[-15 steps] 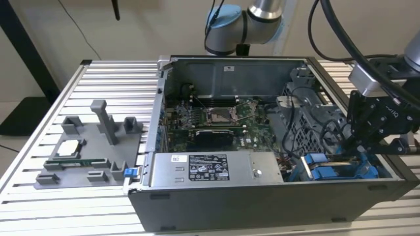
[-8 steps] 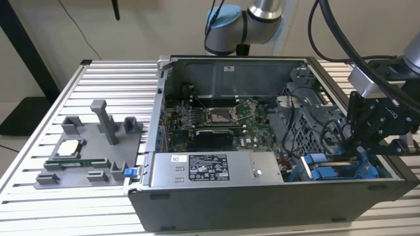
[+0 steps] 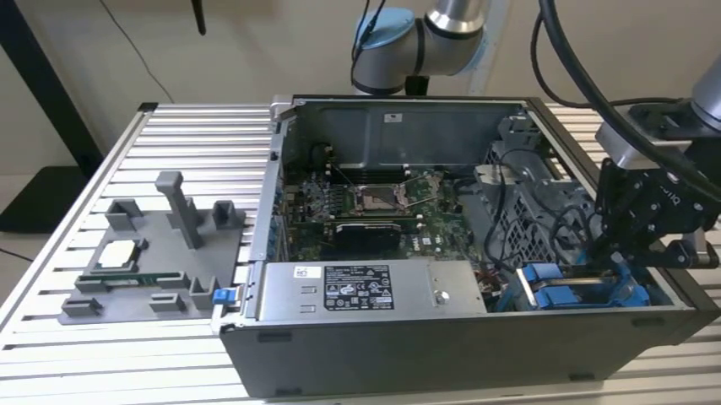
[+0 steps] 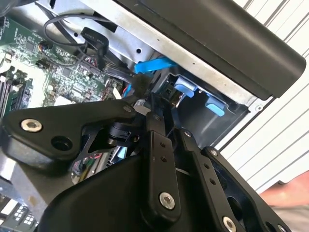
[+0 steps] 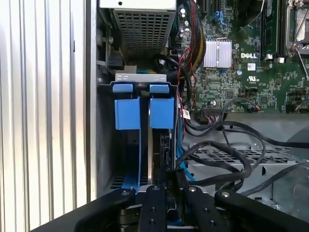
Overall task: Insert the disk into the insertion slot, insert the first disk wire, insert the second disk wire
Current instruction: 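Insert the first disk wire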
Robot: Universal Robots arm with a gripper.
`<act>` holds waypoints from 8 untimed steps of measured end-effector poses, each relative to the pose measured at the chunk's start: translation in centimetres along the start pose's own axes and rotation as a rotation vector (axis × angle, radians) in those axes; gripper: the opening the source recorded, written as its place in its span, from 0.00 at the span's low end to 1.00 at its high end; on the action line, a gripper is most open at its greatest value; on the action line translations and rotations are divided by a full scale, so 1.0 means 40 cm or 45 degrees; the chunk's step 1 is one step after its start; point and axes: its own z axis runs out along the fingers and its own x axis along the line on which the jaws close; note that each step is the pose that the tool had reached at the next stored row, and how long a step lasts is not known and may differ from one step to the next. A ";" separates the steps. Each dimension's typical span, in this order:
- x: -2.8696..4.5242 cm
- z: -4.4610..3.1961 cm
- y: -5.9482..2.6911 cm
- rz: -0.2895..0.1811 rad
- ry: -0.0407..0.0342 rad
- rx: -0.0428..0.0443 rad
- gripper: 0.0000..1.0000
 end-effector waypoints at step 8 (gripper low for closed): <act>0.002 0.015 -0.002 0.024 0.0010 0.002 0.00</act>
